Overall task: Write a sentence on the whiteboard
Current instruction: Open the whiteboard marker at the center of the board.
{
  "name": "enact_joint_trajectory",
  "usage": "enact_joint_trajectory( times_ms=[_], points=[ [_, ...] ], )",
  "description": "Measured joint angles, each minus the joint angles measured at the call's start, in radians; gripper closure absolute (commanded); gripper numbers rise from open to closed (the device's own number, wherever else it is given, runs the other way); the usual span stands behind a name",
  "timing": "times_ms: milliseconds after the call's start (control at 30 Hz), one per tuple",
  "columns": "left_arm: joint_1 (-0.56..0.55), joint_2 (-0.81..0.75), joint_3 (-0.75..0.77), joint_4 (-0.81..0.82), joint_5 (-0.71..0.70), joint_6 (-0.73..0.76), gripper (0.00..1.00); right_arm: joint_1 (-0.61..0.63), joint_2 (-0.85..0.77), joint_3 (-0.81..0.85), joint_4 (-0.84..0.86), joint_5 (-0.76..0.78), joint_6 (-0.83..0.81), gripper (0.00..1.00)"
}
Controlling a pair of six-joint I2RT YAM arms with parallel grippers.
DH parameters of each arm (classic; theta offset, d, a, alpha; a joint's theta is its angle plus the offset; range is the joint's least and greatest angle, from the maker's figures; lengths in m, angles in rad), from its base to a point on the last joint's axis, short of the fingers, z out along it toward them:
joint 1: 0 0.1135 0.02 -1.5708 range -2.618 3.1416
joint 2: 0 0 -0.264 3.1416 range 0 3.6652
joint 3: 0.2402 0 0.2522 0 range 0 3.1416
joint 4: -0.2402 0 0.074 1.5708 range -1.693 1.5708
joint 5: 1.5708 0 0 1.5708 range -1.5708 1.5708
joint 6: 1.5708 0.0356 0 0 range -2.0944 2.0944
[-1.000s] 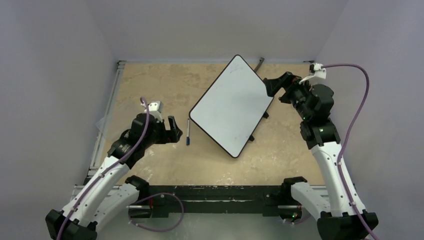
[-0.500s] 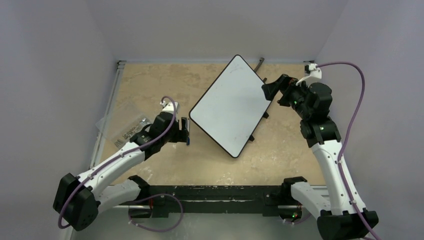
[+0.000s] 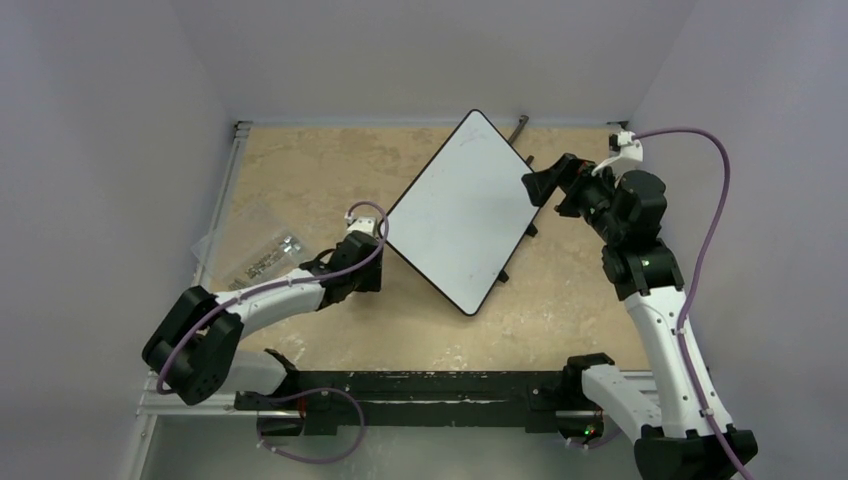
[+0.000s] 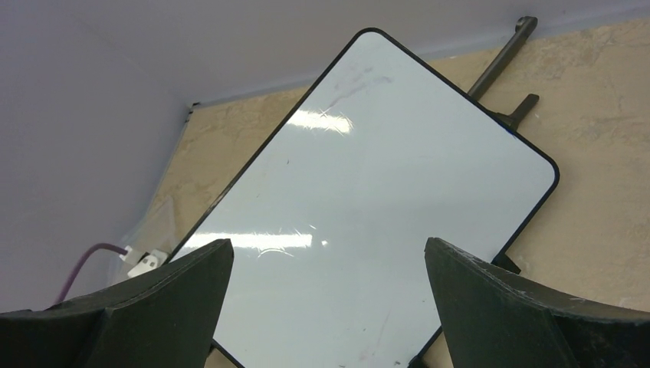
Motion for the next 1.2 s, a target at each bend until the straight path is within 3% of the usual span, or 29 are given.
enact_joint_trajectory(
  times_ms=[167, 333, 433, 767, 1200],
  points=[
    [-0.007, 0.067, 0.000, 0.034, -0.006, -0.024, 0.58, 0.000, -0.005, -0.009, -0.003, -0.019, -0.003, 0.01],
    [-0.023, 0.119, 0.013, 0.060, -0.046, -0.053, 0.79, 0.000, -0.005, -0.009, -0.003, -0.021, -0.011, 0.01],
    [-0.027, 0.148, 0.027, 0.078, -0.069, -0.078, 1.00, 0.000, -0.005, -0.010, -0.003, -0.022, -0.015, 0.01],
    [-0.042, 0.123, 0.018, 0.064, -0.097, -0.138, 1.00, 0.000, -0.005, -0.011, -0.003, -0.053, -0.015, 0.01],
    [-0.047, -0.356, -0.019, -0.213, -0.092, -0.156, 1.00, 0.010, 0.030, -0.011, 0.023, -0.199, 0.016, 0.01]
  ],
)
